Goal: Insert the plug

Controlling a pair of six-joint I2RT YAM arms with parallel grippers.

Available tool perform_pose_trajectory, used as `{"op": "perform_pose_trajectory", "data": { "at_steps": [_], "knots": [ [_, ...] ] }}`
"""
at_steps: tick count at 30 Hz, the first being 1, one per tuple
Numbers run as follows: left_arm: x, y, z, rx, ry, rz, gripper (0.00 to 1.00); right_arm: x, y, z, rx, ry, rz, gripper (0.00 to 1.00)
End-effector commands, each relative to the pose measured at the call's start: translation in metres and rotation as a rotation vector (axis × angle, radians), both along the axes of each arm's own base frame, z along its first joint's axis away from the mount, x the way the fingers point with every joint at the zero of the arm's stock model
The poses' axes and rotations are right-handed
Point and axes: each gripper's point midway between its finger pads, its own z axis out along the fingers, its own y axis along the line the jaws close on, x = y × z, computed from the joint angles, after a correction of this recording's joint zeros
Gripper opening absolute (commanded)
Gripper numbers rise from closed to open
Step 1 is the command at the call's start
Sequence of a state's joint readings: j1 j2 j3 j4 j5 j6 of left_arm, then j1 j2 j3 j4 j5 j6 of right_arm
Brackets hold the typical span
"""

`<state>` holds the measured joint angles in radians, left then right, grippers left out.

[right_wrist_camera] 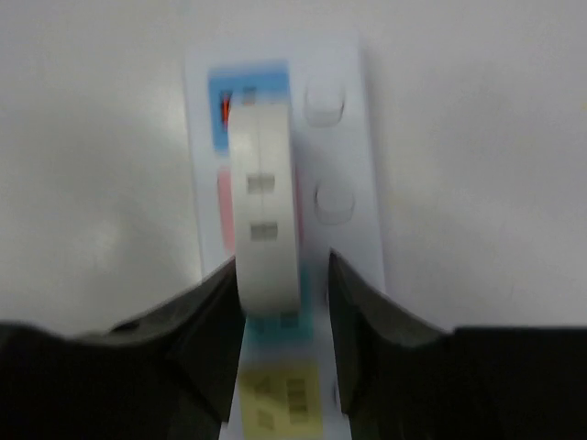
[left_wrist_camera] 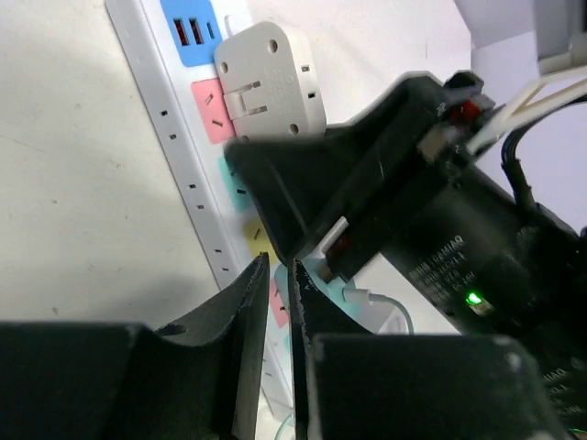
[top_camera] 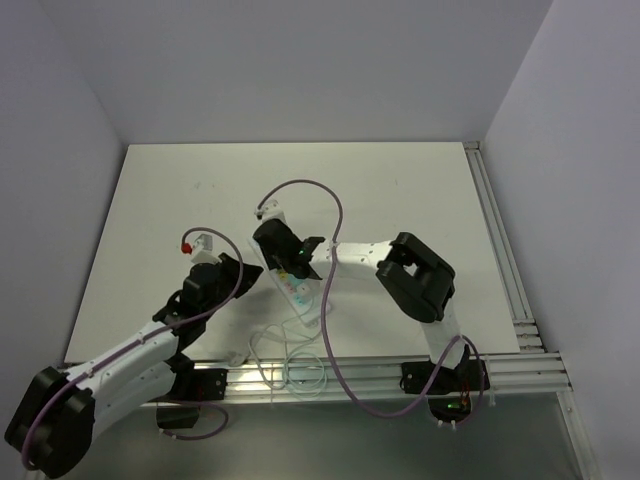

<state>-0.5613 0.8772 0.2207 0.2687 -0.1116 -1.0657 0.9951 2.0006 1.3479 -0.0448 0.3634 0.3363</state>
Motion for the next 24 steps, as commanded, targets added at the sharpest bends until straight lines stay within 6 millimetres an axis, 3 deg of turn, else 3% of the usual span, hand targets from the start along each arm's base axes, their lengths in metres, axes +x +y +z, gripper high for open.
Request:
{"op": "perform_pose_trajectory", "data": {
  "at_steps": [1, 6, 11, 20, 24],
  "knots": [
    [0.005, 0.01, 0.016, 0.052, -0.037, 0.036, 0.2, -0.051, -0.057, -0.09, -0.281, 0.267, 0.036, 0.49],
    [0.002, 0.014, 0.02, 0.052, -0.041, 0.043, 0.2, -0.036, -0.043, -0.058, -0.214, 0.227, 0.045, 0.67],
    [0.001, 0.016, 0.03, 0.043, -0.06, 0.048, 0.2, -0.019, -0.036, -0.023, -0.162, 0.189, 0.039, 0.7],
    [-0.002, 0.024, 0.054, 0.033, -0.12, 0.07, 0.29, 0.011, -0.029, 0.066, 0.078, 0.125, 0.055, 0.73],
    [-0.002, 0.024, 0.062, 0.043, -0.133, 0.067, 0.37, 0.018, -0.033, 0.114, 0.141, 0.056, 0.061, 0.86]
  ]
}}
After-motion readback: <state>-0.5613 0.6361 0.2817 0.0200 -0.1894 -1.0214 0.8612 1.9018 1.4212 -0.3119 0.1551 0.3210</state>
